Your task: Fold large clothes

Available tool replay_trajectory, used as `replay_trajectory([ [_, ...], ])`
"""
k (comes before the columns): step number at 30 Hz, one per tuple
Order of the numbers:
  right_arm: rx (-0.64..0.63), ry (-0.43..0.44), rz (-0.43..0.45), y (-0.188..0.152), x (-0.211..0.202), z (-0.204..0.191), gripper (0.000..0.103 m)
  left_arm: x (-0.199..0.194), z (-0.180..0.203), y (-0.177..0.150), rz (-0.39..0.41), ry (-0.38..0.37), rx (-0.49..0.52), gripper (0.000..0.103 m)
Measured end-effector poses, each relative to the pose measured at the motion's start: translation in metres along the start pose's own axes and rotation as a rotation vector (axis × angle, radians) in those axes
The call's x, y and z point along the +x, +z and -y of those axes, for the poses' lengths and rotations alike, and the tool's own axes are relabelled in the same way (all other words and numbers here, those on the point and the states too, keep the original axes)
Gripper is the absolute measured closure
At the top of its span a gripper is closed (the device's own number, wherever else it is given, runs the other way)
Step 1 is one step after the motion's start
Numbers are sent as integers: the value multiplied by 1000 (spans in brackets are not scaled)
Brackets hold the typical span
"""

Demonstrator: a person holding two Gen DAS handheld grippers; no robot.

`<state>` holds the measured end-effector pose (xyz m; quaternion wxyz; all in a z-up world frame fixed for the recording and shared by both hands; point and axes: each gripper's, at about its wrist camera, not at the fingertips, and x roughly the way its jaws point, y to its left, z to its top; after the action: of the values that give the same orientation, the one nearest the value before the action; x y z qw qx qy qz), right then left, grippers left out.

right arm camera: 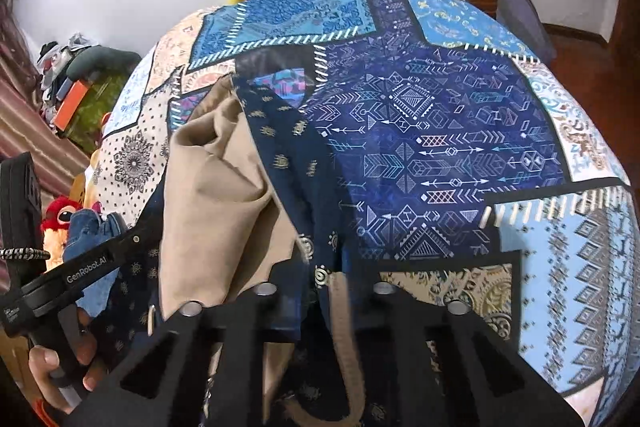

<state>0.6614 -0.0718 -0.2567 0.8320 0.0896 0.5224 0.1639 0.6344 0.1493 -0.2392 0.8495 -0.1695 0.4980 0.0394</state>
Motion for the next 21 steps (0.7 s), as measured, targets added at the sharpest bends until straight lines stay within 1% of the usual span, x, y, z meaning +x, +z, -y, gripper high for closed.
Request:
replay_trajectory([
  [1,-3,-5,12,-1,-7,-1,94,-9,3,-1,14,-3,14,91],
  [3,-18,7,43,-4,-27,-3,94,-35,5,-3,47,-39,27,91],
  [4,-27,26,58,-6,-42,-4,94,-52,6,-5,64,-63,35,91],
  [6,-58,32,89,-13,-69,-9,94,-90,8,-13,99,-100,60,91],
  [7,-82,36,106,-19,-86,-14,94,-103,9,-17,112,-115,74,91],
  [9,-115,51,128,-33,-113,-20,94,-139,14,-33,139,-137,122,91],
  [11,-147,77,149,-55,-144,-27,94,-164,13,-49,149,-148,159,91],
  [12,-157,89,156,-66,-157,-29,94,-179,12,-64,148,-150,181,91],
  [13,-167,104,161,-80,-170,-31,94,-185,12,-71,147,-154,191,91],
  [17,-198,110,169,-135,-205,-36,94,-207,3,-128,121,-158,242,91],
  [21,-213,81,133,-187,-211,-32,94,-202,-2,-180,74,-100,306,91],
])
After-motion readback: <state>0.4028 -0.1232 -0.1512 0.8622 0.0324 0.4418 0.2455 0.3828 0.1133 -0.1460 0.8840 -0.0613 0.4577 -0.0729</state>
